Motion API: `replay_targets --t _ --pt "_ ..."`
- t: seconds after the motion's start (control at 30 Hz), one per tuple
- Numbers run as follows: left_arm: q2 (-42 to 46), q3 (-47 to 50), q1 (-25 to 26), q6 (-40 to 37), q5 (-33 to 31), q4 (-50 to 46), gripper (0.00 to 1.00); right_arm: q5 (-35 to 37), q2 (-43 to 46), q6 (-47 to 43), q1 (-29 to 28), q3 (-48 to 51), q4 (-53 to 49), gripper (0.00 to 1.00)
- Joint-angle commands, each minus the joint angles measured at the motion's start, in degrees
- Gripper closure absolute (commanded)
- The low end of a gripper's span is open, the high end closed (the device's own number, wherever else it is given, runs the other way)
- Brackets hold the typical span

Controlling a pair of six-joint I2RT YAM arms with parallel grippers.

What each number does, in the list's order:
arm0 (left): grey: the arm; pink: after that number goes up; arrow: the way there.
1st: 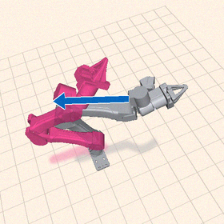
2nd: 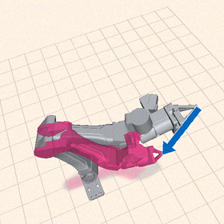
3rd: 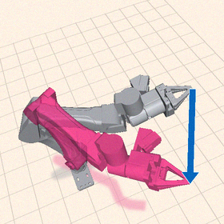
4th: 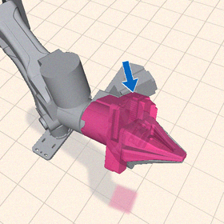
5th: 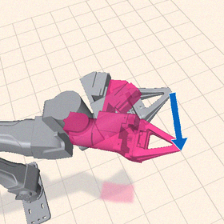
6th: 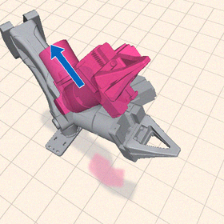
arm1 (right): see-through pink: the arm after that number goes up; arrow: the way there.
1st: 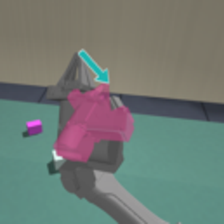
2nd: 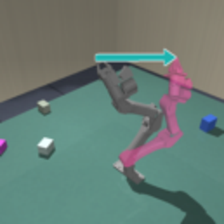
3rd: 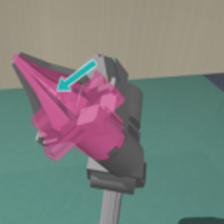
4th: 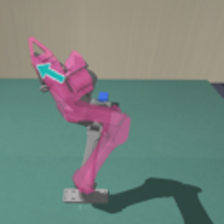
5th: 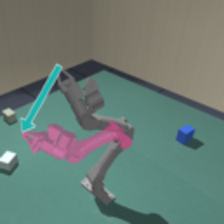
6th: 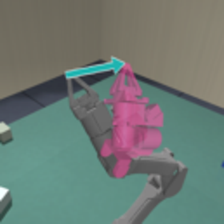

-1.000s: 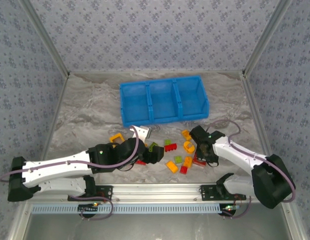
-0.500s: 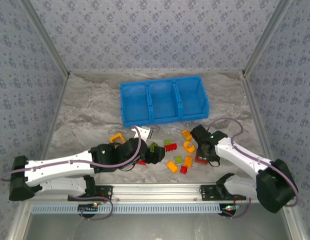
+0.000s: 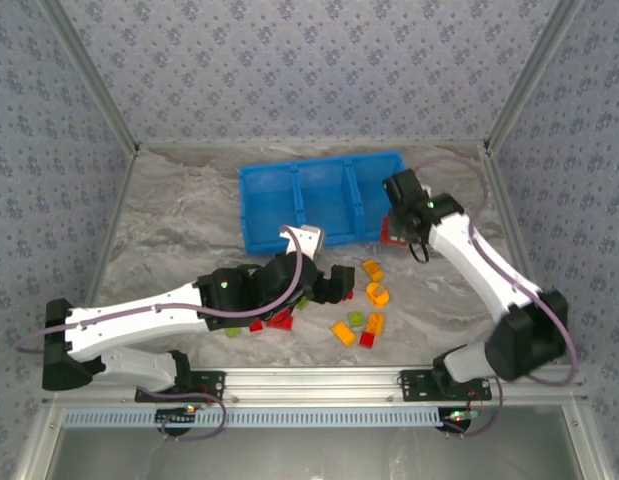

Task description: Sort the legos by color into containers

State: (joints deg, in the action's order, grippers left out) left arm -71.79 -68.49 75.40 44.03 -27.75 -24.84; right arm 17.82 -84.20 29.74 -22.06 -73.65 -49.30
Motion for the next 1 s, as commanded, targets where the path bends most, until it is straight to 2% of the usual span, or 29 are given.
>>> replay_targets --t 0.0,0.13,0.3,0.63,0.73,0.97 --pt "-1.98 -4.05 0.22 0.05 -4.67 -3.18 0.04 -0.76 -8.56 -7.59 3.87 -6.02 5.16 0.88" --pt "-3.51 -5.64 0.28 3.00 -7.79 -4.48 0.04 -4.50 -18.19 -10.80 6.86 -11.58 9.47 0.88" --pt "-5.49 -7.78 0.22 3.09 -9.34 -4.37 0.04 -5.96 -27.87 -12.25 7.79 -17.45 9.09 0.88" --pt "-13.37 -15.65 0.33 -0.64 -5.42 -2.28 0.04 -7.18 -35.28 -11.08 7.52 -20.61 8.86 0.86" --pt "-15.98 -18.65 0.33 -1.78 -3.77 -1.78 0.05 -7.57 -36.06 -10.31 7.64 -20.82 8.77 0.81" --pt "-21.96 -26.42 0.71 -3.32 -1.93 -3.95 0.05 -8.13 -35.24 -9.55 7.58 -21.84 7.74 0.62"
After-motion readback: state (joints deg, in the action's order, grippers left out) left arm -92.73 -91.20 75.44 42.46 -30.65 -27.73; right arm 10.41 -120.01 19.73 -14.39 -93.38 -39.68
